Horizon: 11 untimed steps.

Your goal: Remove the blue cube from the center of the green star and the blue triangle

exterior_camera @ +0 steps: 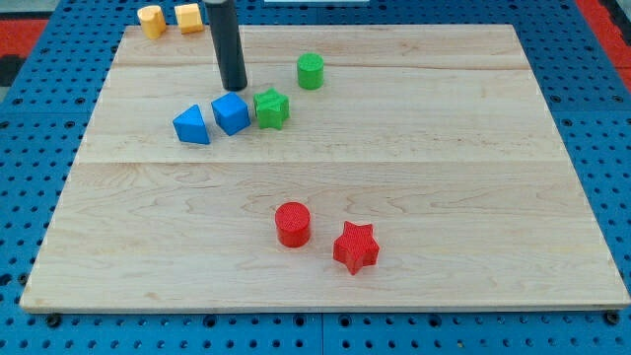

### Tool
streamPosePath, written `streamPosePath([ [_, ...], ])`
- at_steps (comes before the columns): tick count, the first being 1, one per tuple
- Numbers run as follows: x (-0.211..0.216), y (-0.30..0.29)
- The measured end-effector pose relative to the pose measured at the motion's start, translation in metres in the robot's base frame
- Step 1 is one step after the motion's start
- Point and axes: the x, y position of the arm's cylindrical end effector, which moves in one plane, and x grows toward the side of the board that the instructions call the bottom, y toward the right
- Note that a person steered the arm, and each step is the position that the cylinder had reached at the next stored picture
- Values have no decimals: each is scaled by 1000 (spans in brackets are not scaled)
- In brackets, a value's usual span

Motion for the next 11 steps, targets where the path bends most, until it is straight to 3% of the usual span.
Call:
streamPosePath([
  [2,114,25],
  [4,82,-22],
  [6,159,-21],
  [8,186,10],
  [9,91,-43],
  [10,45,-145],
  [11,30,-171],
])
